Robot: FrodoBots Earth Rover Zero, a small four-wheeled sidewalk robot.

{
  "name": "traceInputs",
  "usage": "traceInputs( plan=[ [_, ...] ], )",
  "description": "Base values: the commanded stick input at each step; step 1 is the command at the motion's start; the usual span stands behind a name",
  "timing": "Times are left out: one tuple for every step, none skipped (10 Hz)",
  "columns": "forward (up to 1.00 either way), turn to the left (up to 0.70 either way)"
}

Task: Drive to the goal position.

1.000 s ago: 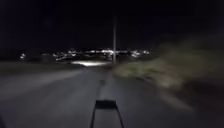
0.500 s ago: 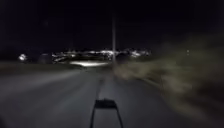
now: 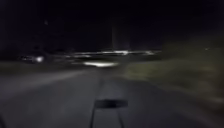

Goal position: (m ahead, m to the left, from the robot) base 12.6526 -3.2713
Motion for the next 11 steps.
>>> traceInputs(
  plan=[
    [0.7, 0.21],
    [0.7, 0.04],
    [0.7, 0.0],
    [0.7, 0.0],
    [0.7, 0.0],
    [0.7, 0.0],
    [0.7, 0.0],
    [0.7, 0.0],
    [0.7, 0.0],
    [0.7, 0.0],
    [0.7, 0.0]
  ],
)
